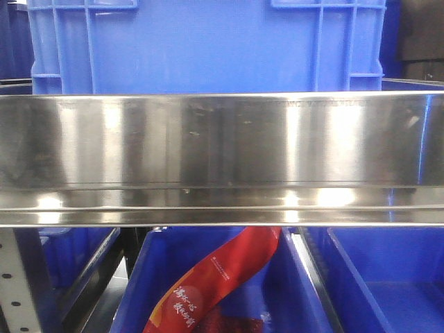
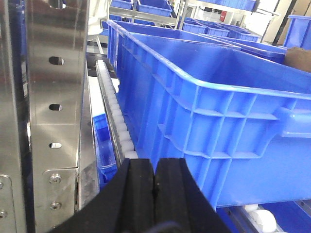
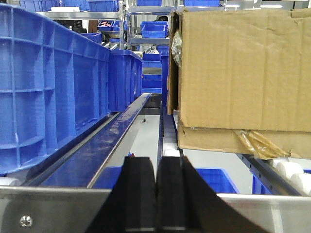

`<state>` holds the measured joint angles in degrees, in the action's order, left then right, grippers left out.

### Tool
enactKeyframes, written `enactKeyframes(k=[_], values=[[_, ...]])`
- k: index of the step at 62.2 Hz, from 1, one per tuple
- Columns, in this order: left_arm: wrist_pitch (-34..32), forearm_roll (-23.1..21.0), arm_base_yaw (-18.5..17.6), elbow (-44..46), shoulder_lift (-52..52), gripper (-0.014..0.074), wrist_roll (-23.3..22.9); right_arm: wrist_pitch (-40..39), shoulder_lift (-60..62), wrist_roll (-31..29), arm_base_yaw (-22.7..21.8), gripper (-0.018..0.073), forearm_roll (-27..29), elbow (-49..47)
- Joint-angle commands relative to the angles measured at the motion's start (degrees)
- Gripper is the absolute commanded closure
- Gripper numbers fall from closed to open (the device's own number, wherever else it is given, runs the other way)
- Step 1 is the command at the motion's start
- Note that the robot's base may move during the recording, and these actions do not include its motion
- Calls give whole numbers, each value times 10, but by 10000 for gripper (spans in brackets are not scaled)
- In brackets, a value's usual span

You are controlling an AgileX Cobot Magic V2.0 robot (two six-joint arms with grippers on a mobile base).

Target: Grab PVC pipe and place in blue bin

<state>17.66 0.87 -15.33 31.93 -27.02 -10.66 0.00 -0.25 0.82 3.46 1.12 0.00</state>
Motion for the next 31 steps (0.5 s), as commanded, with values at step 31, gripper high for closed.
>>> enactKeyframes(k=[31], values=[[-152, 77, 28, -115, 76, 707, 2, -6, 3, -4, -4, 727, 2, 0]])
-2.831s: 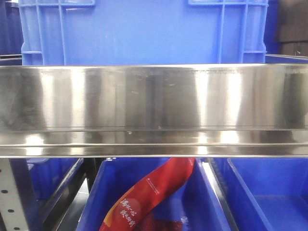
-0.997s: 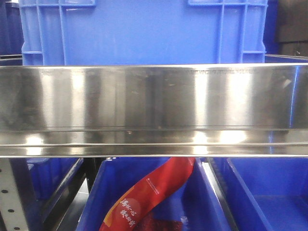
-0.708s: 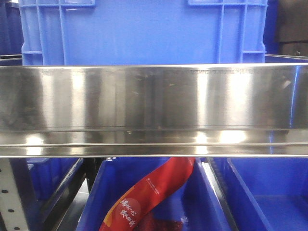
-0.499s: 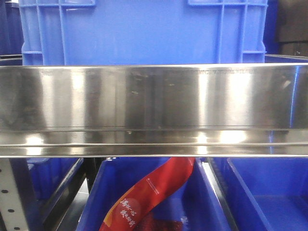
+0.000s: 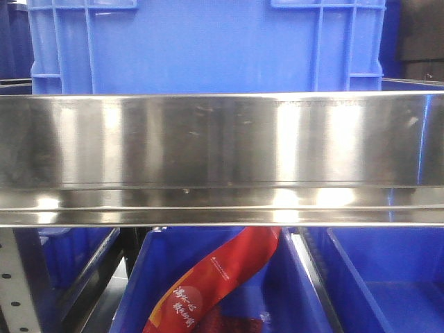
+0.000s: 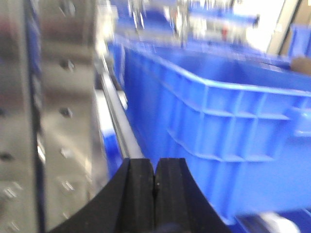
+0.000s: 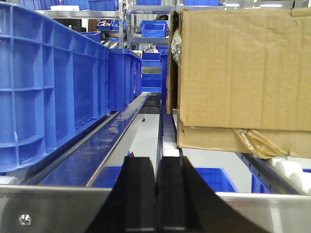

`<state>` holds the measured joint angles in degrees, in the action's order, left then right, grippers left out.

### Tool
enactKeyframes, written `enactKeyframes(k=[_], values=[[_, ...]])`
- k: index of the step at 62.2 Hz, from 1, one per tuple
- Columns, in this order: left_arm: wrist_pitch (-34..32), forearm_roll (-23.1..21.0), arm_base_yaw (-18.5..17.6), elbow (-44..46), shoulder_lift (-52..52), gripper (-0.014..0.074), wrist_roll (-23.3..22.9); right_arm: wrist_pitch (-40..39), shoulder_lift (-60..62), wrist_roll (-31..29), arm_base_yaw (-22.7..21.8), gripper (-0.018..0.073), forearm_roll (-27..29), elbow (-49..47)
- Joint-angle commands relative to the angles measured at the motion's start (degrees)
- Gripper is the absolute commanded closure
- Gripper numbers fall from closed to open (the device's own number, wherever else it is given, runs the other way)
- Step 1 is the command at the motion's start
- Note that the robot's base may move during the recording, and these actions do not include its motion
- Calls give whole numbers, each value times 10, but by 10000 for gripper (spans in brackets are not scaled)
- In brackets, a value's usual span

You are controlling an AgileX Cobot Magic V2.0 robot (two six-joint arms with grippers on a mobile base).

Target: Grab PVC pipe and place in blue bin

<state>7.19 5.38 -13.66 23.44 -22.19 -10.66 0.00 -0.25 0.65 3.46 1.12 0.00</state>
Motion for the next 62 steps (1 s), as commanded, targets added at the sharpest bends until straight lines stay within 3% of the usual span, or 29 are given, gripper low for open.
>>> enactKeyframes(k=[1, 6, 13, 20, 29, 35, 62], values=[[-54, 38, 14, -37, 34, 707, 2, -6, 3, -2, -4, 727, 2, 0], [-66, 72, 33, -73, 69, 707, 2, -6, 3, -2, -4, 727, 2, 0], [-53, 74, 62, -118, 130, 707, 2, -6, 3, -2, -4, 727, 2, 0], [-37, 21, 93, -157, 184, 707, 22, -6, 3, -2, -4, 727, 2, 0], [-36, -67, 137, -201, 222, 707, 123, -6, 3, -2, -4, 727, 2, 0], [-50, -80, 159, -225, 222, 707, 124, -6, 3, -2, -4, 727, 2, 0], [-83, -30, 149, -234, 222, 707, 116, -6, 3, -2, -4, 727, 2, 0]])
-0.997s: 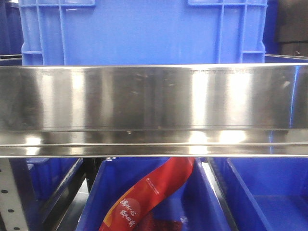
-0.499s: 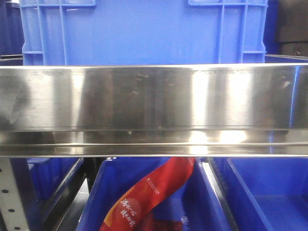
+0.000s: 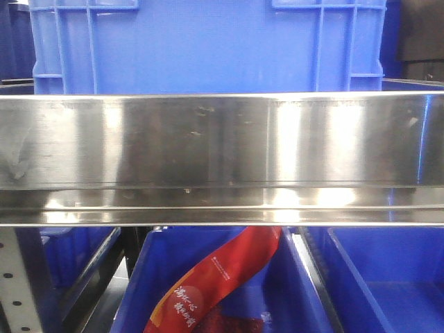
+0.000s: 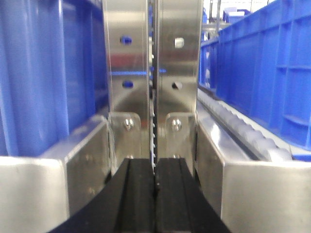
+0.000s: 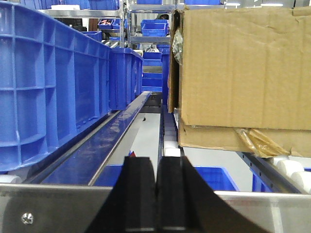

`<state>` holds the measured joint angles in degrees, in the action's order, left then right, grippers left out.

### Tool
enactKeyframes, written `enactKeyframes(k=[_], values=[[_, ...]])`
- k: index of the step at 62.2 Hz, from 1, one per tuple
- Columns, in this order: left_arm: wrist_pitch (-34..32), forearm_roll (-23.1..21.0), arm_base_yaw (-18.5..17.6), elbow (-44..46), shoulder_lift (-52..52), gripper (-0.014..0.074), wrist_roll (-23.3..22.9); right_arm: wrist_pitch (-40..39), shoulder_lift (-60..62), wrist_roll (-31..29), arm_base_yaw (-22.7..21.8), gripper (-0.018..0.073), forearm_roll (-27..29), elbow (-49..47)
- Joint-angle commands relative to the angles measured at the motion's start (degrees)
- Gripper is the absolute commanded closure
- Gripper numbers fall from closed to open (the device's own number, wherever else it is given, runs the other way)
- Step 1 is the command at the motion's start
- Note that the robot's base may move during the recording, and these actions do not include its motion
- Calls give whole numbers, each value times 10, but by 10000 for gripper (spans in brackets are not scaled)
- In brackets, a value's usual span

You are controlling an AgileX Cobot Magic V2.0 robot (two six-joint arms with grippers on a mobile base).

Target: Grab PVC pipe and place in blue bin

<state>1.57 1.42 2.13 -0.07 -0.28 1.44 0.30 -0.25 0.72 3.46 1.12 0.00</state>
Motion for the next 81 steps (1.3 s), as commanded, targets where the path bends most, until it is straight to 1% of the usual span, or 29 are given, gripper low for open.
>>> enactKeyframes(k=[1, 5, 8, 14, 81], values=[[-29, 10, -10, 1, 3, 707, -5, -9, 3, -3, -4, 727, 2, 0], [-32, 10, -16, 1, 3, 707, -11, -9, 3, -3, -4, 727, 2, 0], [-31, 9, -20, 1, 3, 707, -25, -9, 3, -3, -4, 727, 2, 0], [-27, 7, -28, 1, 3, 707, -25, -9, 3, -3, -4, 727, 2, 0], [-27, 7, -28, 1, 3, 707, -25, -9, 3, -3, -4, 727, 2, 0]])
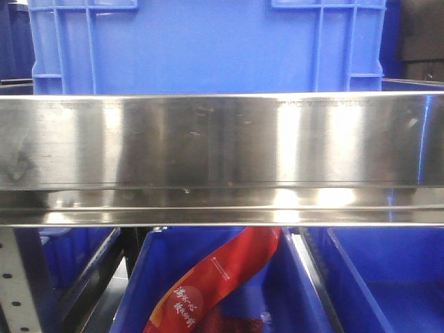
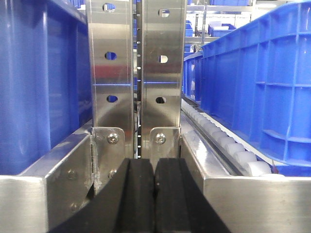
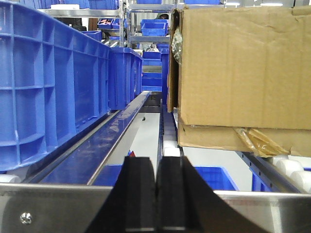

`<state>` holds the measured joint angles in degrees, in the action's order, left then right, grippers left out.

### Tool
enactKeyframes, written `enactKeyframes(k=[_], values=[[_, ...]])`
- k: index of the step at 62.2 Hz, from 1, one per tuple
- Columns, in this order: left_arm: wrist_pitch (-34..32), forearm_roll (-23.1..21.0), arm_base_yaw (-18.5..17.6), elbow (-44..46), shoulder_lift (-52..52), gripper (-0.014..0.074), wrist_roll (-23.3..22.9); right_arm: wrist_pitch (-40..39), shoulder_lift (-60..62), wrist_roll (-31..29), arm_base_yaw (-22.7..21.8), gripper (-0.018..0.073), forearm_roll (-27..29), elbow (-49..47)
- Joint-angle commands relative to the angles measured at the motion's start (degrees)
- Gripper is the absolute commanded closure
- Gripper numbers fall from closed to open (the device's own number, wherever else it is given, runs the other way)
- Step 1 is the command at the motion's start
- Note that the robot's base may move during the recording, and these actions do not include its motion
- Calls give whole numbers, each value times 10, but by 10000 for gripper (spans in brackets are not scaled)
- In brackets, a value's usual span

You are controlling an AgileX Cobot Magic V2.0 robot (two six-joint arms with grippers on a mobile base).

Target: Grab PVC pipe and place in blue bin

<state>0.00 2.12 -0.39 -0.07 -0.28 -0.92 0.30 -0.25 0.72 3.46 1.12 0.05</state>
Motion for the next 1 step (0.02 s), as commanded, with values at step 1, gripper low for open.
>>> enactKeyframes(k=[1], values=[[-11, 0, -3, 1, 3, 707, -2, -9, 3, -3, -4, 727, 2, 0]])
